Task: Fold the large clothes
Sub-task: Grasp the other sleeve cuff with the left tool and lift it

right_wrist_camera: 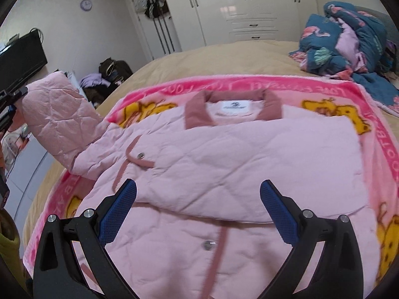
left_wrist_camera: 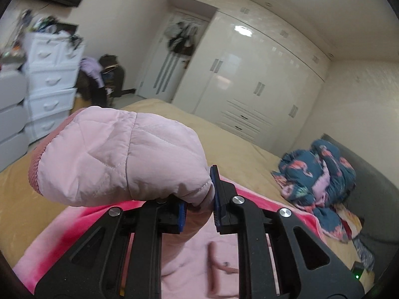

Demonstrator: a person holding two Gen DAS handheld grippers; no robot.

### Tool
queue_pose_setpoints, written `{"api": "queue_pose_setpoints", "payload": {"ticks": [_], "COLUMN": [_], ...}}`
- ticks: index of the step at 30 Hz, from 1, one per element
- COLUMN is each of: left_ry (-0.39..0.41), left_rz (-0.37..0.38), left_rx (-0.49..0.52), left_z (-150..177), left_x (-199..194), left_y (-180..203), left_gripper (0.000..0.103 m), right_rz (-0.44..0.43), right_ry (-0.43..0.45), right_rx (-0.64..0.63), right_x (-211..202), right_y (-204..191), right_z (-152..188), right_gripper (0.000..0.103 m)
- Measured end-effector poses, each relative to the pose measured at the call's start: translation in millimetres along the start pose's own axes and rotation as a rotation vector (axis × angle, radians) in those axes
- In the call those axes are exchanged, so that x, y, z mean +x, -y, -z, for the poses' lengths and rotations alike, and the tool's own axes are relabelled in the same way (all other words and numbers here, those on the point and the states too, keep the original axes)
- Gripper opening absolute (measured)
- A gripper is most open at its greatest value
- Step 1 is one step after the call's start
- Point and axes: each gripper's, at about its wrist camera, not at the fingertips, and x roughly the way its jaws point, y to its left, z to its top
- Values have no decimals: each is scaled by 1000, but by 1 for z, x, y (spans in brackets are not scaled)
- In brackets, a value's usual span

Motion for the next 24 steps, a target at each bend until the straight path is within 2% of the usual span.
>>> {"api": "queue_pose_setpoints", "payload": {"ticks": [6,12,18,24], "left_ry": [-24,-78,-179,-341], "left_rz": [69,122,178,261], "left_rx": [99,188,286,477], "left_z": [20,54,110,187], "left_x": [13,33,62,95], "left_y": [75,127,172,215], "left_gripper": [9,9,9,10], "right_rz": [38,88,109,125], "right_ry": [53,101,107,151], "right_rx": [21,77,173,275], "right_x": [-30,-53,-63,-81], "right_y": [44,93,139,176], "right_z": [0,10,18,21], "right_gripper": [99,99,99,99]}}
